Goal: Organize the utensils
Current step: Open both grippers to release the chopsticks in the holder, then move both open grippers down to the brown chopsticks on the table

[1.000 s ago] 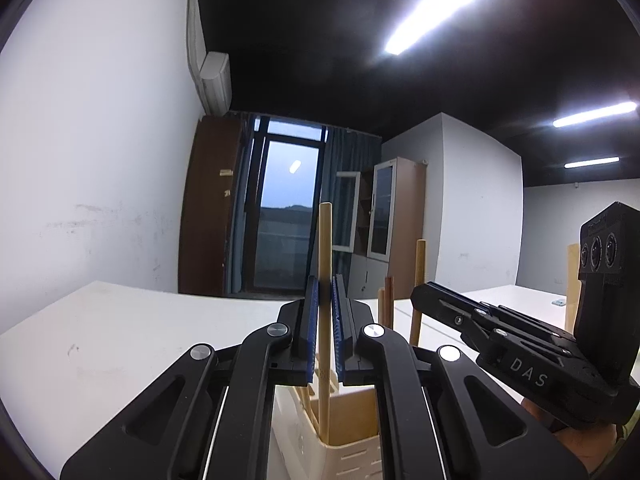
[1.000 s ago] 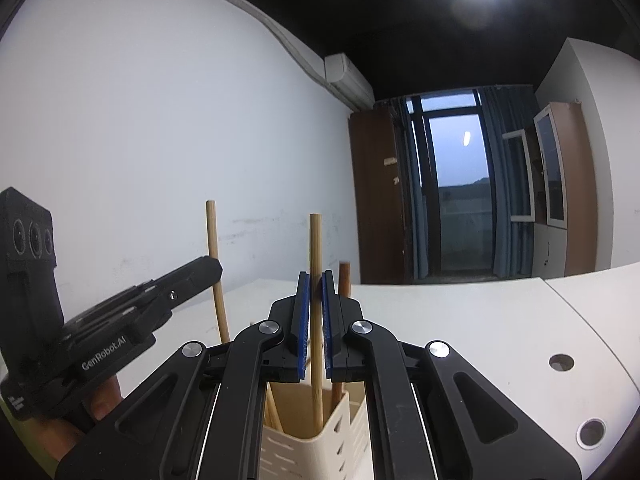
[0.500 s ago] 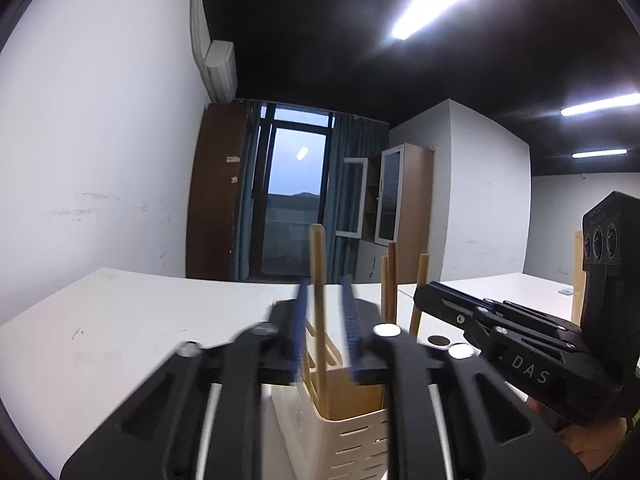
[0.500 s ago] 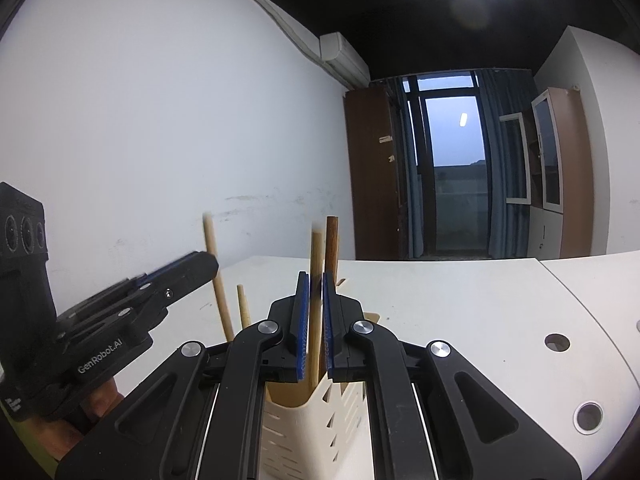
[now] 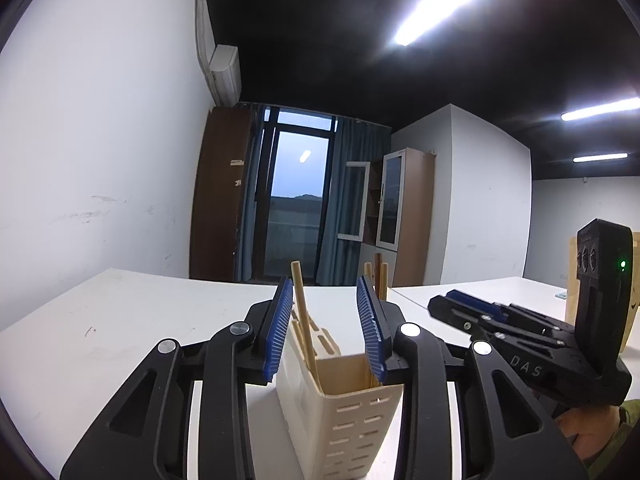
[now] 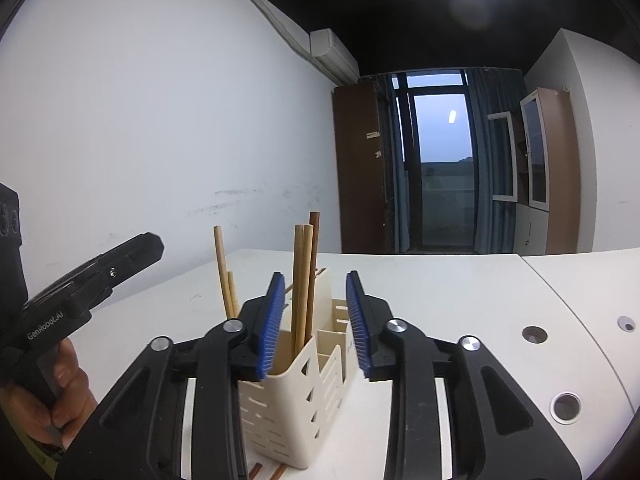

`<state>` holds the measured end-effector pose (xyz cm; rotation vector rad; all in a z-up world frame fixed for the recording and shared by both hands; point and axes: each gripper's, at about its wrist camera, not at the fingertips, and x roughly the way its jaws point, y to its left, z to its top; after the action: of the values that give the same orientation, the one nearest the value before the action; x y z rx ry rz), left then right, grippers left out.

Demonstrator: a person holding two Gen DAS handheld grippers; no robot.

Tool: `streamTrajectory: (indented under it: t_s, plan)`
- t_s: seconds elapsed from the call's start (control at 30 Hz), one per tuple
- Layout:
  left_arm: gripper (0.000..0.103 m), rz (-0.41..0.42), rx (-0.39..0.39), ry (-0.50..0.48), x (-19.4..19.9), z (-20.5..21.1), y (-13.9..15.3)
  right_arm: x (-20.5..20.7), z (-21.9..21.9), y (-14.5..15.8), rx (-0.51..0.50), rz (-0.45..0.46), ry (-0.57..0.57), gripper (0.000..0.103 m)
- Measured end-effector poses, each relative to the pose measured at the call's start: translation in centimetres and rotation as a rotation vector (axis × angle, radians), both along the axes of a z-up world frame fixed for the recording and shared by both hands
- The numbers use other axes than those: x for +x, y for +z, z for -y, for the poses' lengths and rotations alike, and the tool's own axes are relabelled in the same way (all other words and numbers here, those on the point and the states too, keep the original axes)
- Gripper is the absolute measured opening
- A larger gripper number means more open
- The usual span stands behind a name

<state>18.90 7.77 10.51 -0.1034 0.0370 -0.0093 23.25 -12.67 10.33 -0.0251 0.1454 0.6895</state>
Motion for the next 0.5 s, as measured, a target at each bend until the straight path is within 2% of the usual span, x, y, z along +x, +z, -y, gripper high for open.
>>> streamTrajectory:
  t_s: [0.1,0.2,0.37,0.5]
  plan:
    - [0.033,-0.043,0.012,0.030,-0.5,0.3,0.0,-0.7,0.5,-0.1,-0.012,-0.007,-0.009,0.035]
    - [0.033,-0.132,0.004,0.044,-0.2,1.0,0.2,-1.5,0.6,-0.6,-0.032,-0.035,-0.019,0.042]
    - [0.033,-0.170,0.036,0.039,-1.1,1.9,0.0,-2.6,0.8,-2.0,-0.062,-0.083,-0.035,0.042]
    - [0.035,-0.224,0.027,0.046,-1.3,2.0,-0.8,-3.1,0.8,-2.4,-0.078,-0.124,-0.041,0.046]
